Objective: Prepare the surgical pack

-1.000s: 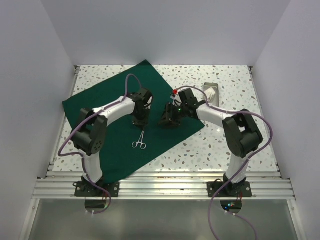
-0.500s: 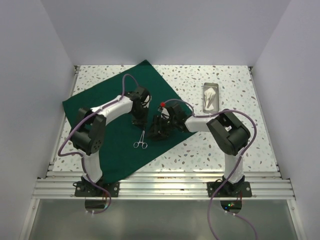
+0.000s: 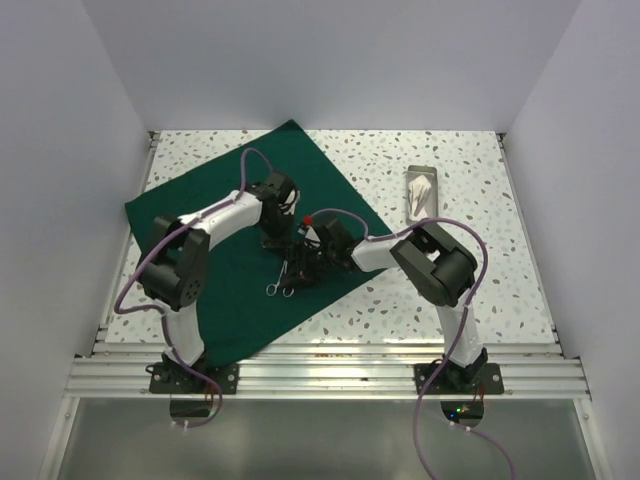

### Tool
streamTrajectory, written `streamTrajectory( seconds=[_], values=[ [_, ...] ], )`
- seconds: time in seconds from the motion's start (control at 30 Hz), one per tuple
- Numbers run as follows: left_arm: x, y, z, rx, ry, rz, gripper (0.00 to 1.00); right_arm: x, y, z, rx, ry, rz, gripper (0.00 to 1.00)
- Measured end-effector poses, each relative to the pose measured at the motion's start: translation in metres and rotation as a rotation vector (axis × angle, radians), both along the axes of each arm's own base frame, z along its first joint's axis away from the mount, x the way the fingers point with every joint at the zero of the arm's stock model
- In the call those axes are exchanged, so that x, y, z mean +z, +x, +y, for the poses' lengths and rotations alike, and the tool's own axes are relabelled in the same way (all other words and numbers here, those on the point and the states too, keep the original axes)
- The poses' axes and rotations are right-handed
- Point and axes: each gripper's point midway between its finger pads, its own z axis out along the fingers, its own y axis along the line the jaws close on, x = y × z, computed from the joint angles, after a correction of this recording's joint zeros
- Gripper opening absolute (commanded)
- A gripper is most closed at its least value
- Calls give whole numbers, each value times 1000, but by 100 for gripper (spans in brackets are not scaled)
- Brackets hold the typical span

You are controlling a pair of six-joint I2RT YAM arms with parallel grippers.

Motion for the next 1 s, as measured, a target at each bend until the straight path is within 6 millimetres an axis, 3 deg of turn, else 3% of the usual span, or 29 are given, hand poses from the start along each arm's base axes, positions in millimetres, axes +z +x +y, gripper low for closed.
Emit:
streamTrajectory(
  seconds=[0.1, 0.17, 0.2, 0.23, 0.33, 0.43, 0.53, 0.67, 0.8, 0.9, 1.0],
  values=[
    [1, -1, 2, 6, -10, -1, 0, 0, -2, 1, 8, 8, 20, 0],
    [5, 0, 6, 16, -17, -8, 2, 3, 0, 4, 9, 13, 17, 0],
    [8, 1, 8, 24, -24, -12, 25, 4, 1, 4, 14, 14, 11, 0],
    [10, 2, 9, 28, -29, -17, 38, 5, 1, 5, 16, 15, 5, 0],
    [20, 8, 18, 59, -43, -40, 69, 5, 4, 4, 39, -6, -19, 0],
    [38, 18, 32, 105, -54, -87, 89, 7, 8, -3, 63, -43, -34, 0],
    [65, 35, 46, 156, -68, -160, 93, 12, 25, -21, 59, -89, -51, 0],
    [109, 59, 64, 213, -66, -302, 95, 26, 70, -62, -6, -158, -86, 0],
    [134, 62, 75, 237, -55, -384, 92, 60, 141, -122, -109, -279, -188, 0],
    [130, 60, 76, 237, -50, -387, 90, 99, 193, -177, -211, -382, -289, 0],
    [109, 45, 79, 232, -40, -342, 90, 135, 234, -244, -323, -512, -375, 0]
  ],
)
